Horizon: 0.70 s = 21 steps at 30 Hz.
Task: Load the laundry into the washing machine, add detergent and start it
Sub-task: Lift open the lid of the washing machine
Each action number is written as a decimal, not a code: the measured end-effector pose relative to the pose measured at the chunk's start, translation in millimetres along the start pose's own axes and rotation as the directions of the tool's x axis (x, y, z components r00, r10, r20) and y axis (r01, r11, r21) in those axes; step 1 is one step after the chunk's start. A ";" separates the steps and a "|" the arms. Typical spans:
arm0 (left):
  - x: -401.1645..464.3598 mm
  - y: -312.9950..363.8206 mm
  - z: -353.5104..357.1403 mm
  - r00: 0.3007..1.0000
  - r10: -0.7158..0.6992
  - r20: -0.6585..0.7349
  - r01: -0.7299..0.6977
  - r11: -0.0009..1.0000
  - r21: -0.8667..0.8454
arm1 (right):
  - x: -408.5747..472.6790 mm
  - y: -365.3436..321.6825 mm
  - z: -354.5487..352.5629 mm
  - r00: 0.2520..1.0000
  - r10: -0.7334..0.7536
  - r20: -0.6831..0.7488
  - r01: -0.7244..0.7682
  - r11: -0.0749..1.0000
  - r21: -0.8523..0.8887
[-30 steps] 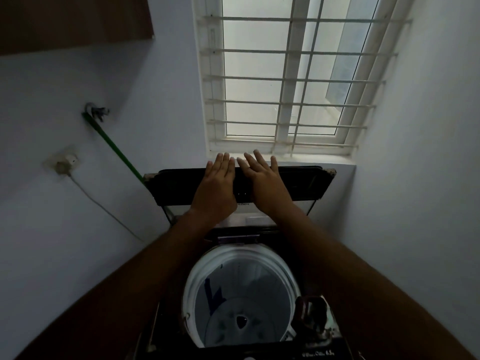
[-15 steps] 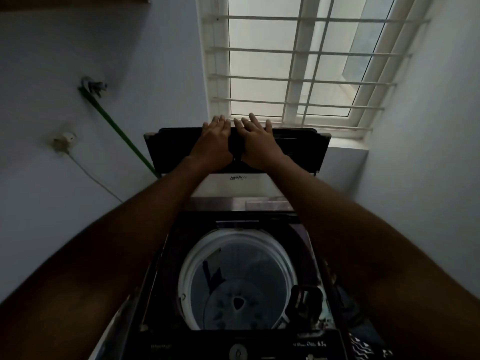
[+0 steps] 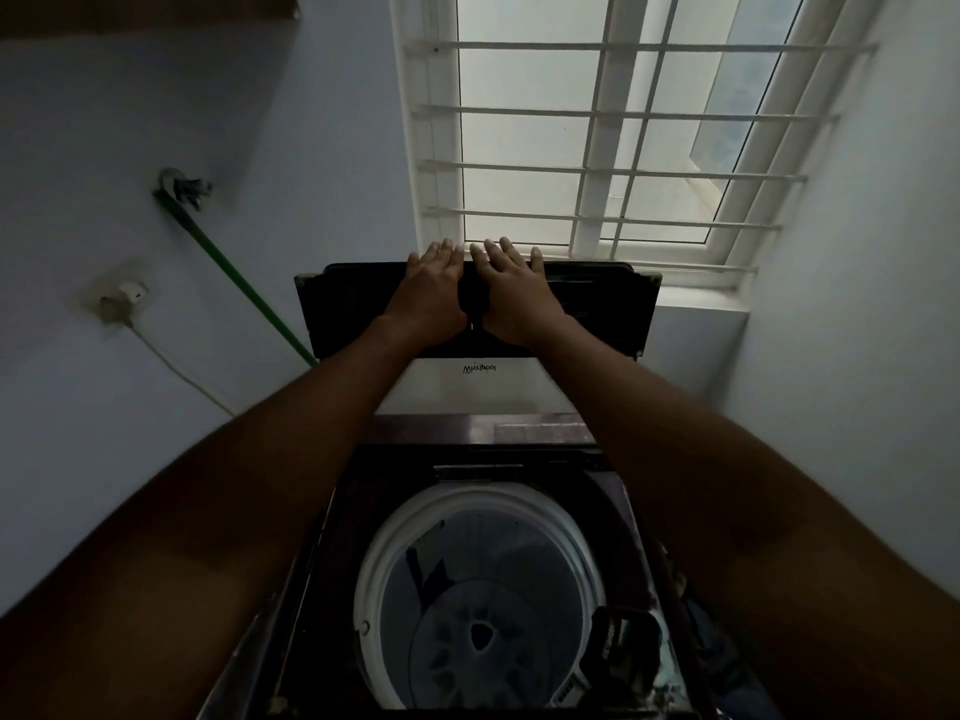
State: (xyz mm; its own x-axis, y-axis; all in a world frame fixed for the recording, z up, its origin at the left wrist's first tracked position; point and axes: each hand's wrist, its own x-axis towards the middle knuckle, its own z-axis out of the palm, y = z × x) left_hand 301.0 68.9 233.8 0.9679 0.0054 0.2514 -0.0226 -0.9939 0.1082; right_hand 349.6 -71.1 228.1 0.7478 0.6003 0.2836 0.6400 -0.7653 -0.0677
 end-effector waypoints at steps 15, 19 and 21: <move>29.3 -9.1 14.3 1.000 -0.015 -0.003 0.015 0.999 -0.045 | 22.9 10.3 19.3 1.000 0.004 -0.007 -0.005 1.000 -0.025; 34.7 -12.5 20.5 1.000 -0.012 -0.012 0.011 0.999 -0.052 | 28.3 13.0 25.1 1.000 0.001 -0.015 -0.001 1.000 -0.028; 38.7 -13.7 23.1 1.000 -0.013 -0.017 0.012 0.998 -0.055 | 31.0 15.4 26.5 1.000 0.001 -0.012 -0.001 1.000 -0.031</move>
State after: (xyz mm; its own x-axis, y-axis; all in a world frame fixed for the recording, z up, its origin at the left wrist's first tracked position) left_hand 344.5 80.1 219.8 0.9638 0.0201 0.2658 -0.0246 -0.9862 0.1636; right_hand 387.3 -58.1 210.5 0.7461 0.5968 0.2951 0.6334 -0.7729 -0.0384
